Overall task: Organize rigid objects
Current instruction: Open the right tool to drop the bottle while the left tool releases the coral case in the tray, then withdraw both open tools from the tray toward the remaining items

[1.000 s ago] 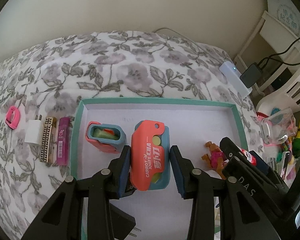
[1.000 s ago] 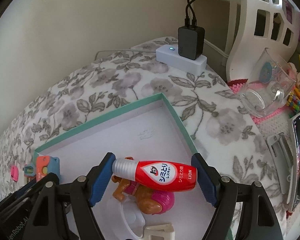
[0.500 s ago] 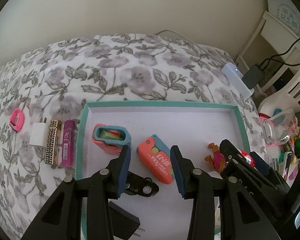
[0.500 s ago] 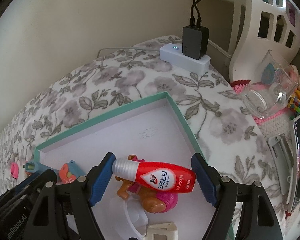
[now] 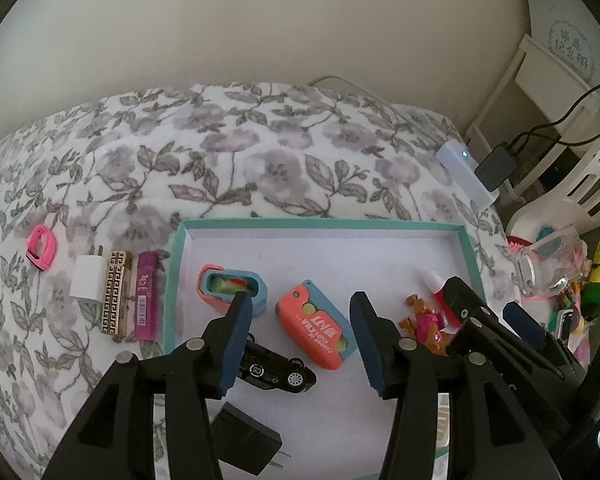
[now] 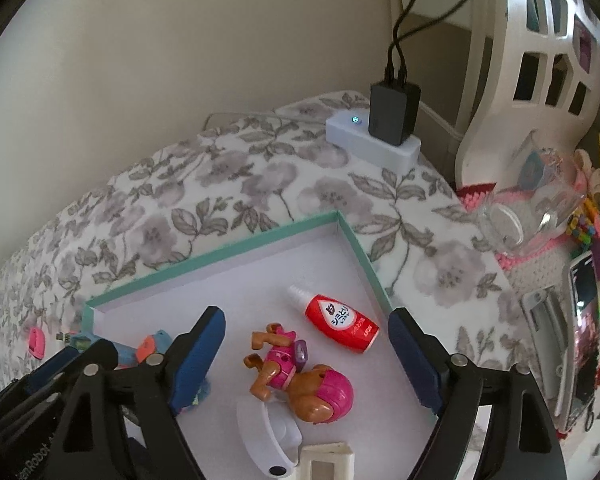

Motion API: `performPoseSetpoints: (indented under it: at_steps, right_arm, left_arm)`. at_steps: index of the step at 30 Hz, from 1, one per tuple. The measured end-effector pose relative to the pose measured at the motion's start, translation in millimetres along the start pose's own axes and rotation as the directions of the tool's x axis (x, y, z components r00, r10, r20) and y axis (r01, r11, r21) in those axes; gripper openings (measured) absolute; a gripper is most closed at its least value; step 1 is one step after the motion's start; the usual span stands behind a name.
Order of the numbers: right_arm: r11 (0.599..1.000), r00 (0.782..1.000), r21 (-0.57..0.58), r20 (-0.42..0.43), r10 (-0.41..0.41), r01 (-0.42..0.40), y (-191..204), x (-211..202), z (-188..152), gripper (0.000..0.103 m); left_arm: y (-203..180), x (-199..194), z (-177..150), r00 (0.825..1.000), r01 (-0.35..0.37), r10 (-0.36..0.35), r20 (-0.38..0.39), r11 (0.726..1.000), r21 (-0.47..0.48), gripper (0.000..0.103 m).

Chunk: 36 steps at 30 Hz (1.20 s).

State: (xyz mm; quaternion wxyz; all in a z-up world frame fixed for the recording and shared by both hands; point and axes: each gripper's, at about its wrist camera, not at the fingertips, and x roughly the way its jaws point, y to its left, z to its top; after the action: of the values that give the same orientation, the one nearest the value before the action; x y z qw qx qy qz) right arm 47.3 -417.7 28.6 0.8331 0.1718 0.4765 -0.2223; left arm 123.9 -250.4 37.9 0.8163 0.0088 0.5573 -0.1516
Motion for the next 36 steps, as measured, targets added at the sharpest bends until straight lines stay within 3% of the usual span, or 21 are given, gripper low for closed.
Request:
performPoseSetpoints:
  at_steps: [7, 8, 9, 10, 17, 20, 21, 23, 33, 36]
  right_arm:
    - [1.0, 0.999, 0.0, 0.031, 0.012, -0.012, 2.3, -25.9, 10.4, 0.086]
    - [1.0, 0.999, -0.003, 0.038, 0.012, -0.012, 2.9, -30.6, 12.0, 0.086]
    - [1.0, 0.999, -0.005, 0.043, 0.015, -0.014, 3.4, -34.1, 13.6, 0.086]
    - [1.0, 0.999, -0.005, 0.048, 0.02, -0.019, 4.0, -38.2, 14.9, 0.086]
    - [0.999, 0.997, -0.034, 0.078, 0.03, -0.027, 16.8, -60.0, 18.9, 0.092]
    - [0.998, 0.996, -0.053, 0.08, 0.044, -0.04, 26.0, -63.3, 17.6, 0.094]
    - [0.997, 0.996, -0.06, 0.08, 0.047, -0.043, 30.1, -63.6, 16.7, 0.101]
    - [0.996, 0.995, -0.072, 0.082, 0.057, -0.051, 37.6, -63.3, 14.6, 0.103]
    - [0.983, 0.993, -0.156, 0.06, 0.104, -0.093, 88.5, -61.4, -1.4, 0.103]
    - [0.976, 0.991, -0.187, 0.053, 0.12, -0.108, 107.2, -61.9, -6.6, 0.103]
  left_arm:
    - [8.5, -22.5, 6.7, 1.0, 0.001, 0.0, 0.028, 1.0, -0.027, 0.053]
    - [10.6, -27.1, 7.8, 0.999, -0.009, 0.01, 0.034, 0.999, -0.031, 0.06]
    - [12.5, -30.2, 8.6, 0.999, -0.017, 0.018, 0.038, 0.999, -0.035, 0.075]
    - [15.2, -34.0, 9.5, 0.999, -0.026, 0.028, 0.044, 0.999, -0.041, 0.08]
    - [45.9, -55.7, 14.1, 0.995, -0.062, 0.072, 0.075, 0.99, -0.124, 0.083]
    - [64.6, -59.7, 14.3, 0.987, -0.124, 0.138, 0.078, 0.979, -0.162, 0.091]
    - [70.6, -60.4, 14.3, 0.985, -0.143, 0.158, 0.077, 0.974, -0.174, 0.096]
    - [87.2, -61.7, 14.2, 0.976, -0.189, 0.207, 0.072, 0.961, -0.202, 0.096]
    - [153.6, -65.4, 5.9, 0.947, -0.295, 0.32, 0.035, 0.907, -0.301, 0.097]
    - [171.8, -69.2, 3.8, 0.938, -0.318, 0.344, 0.029, 0.893, -0.32, 0.103]
